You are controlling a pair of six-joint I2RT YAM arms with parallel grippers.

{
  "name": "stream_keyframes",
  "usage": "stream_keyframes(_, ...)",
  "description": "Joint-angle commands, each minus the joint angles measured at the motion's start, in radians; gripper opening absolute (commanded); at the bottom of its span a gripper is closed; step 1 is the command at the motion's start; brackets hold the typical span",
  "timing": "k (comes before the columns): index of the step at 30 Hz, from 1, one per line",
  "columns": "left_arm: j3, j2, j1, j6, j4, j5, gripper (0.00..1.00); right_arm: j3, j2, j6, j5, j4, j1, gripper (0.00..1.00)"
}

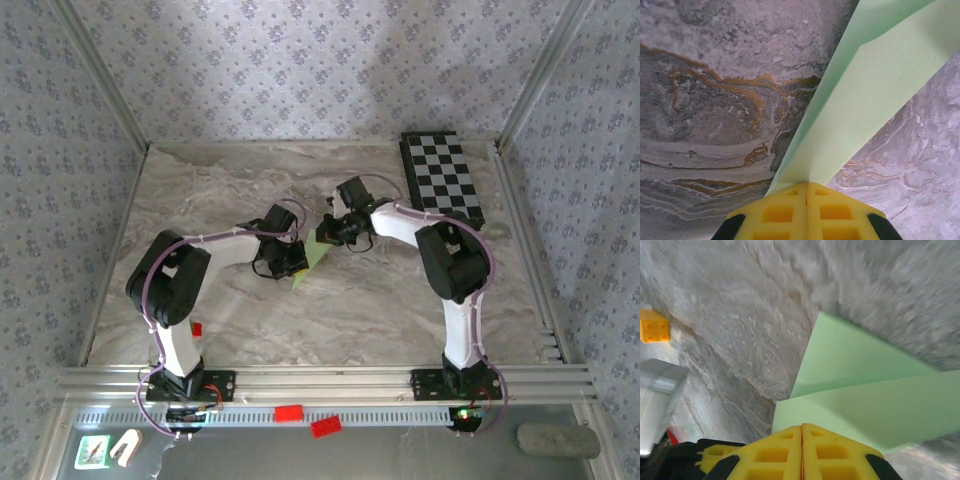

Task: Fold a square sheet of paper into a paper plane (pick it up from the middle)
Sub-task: Fold the wing for the fifth time at the center of the table.

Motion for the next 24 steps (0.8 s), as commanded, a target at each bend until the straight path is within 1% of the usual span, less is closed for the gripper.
stream_keyframes(1, 0.003, 0.009, -0.004, 0.018, -0.008, 0.016, 0.04, 0.007, 0.055, 0.024, -0.024, -0.010, -0.002, 0.07)
stream_keyframes(6, -0.010, 0.006, -0.001, 0.028, -0.014, 0.025, 0.06, 0.016, 0.095, -0.002, -0.004, -0.045, -0.004, 0.07)
stream_keyframes(12, -0.039, -0.008, -0.001, 0.099, -0.086, 0.059, 0.10, 0.028, 0.137, -0.033, 0.031, -0.092, -0.016, 0.07)
stream_keyframes(16, -0.090, -0.018, -0.005, 0.138, -0.130, 0.086, 0.10, 0.043, 0.155, -0.048, 0.030, -0.103, -0.027, 0.07)
stream_keyframes(24, -0.194, -0.078, -0.017, 0.170, -0.200, 0.079, 0.08, 0.063, 0.175, -0.074, 0.023, -0.120, -0.046, 0.07)
